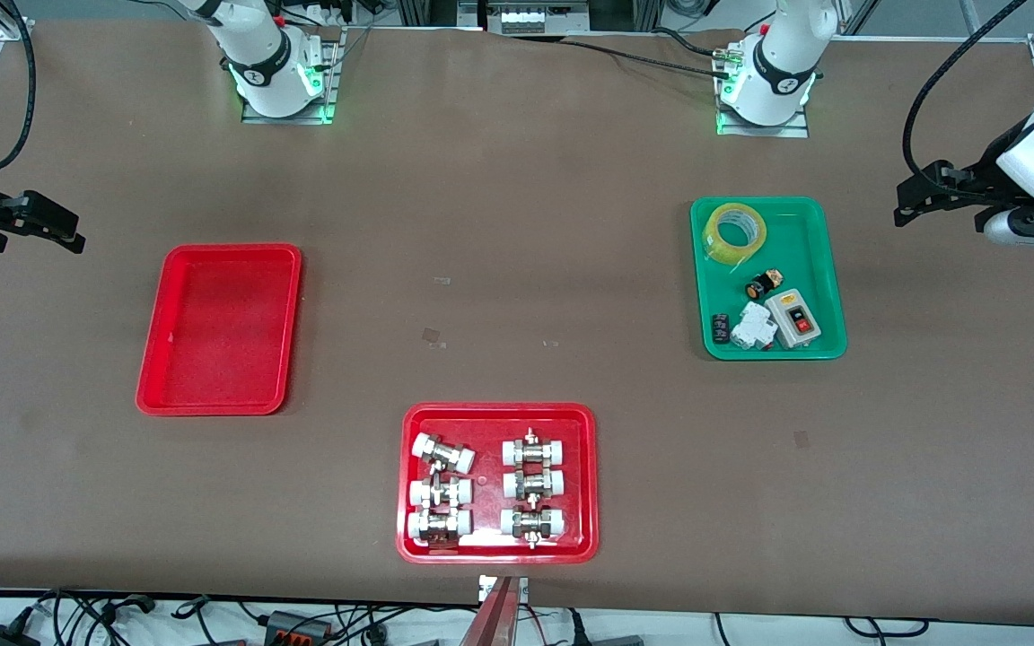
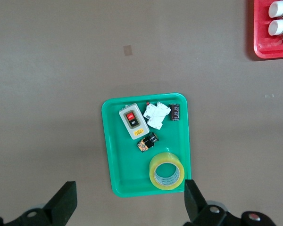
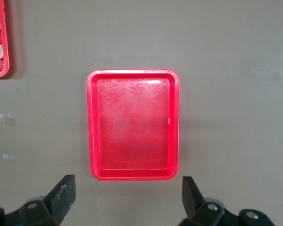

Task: Left arm passes tape to right arm into tray

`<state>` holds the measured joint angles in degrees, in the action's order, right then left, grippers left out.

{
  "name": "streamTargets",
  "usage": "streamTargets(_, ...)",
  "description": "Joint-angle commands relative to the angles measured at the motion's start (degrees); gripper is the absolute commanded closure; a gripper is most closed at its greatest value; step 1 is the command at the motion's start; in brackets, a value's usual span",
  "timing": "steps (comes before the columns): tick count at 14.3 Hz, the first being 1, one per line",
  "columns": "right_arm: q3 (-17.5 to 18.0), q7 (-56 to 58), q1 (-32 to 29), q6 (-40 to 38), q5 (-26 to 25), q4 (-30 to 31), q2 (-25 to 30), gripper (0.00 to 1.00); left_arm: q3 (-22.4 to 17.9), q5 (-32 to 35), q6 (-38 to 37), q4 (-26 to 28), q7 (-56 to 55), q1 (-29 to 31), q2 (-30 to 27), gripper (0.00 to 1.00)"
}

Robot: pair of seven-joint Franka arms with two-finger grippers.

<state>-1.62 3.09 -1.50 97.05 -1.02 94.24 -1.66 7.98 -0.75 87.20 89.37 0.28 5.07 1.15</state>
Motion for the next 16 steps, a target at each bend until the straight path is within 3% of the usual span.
streamTargets(1, 0.2, 0.3, -0.1, -0.5, 0.3, 0.5, 1.0, 0.0, 0.1, -0.8, -1.2, -1.6, 0.6, 0.3, 0.4, 0.0)
streamTargets(7, 0.2, 0.3, 0.0, -0.5, 0.3, 0.5, 0.9, 0.0, 0.1, -0.8, -0.7, -1.5, 1.1, 0.3, 0.6, 0.0)
streamTargets(11, 0.2, 0.4, -0.2, -0.2, 0.2, 0.3, 0.4, 0.0, 0.1, -2.0, -5.2, 1.6, 1.5, 0.5, 1.9, 0.0)
streamTargets(13, 0.2, 0.4, -0.1, -0.4, 0.2, 0.0, 0.4, 0.0, 0.2, -4.8, -4.1, 9.1, 0.5, 0.5, 2.1, 0.0)
streamTargets(16, 0.2, 0.7, -0.2, -0.5, 0.2, -0.1, 0.3, 0.0, 0.5, -5.3, 7.9, 25.8, 0.3, 0.5, 1.9, 0.0)
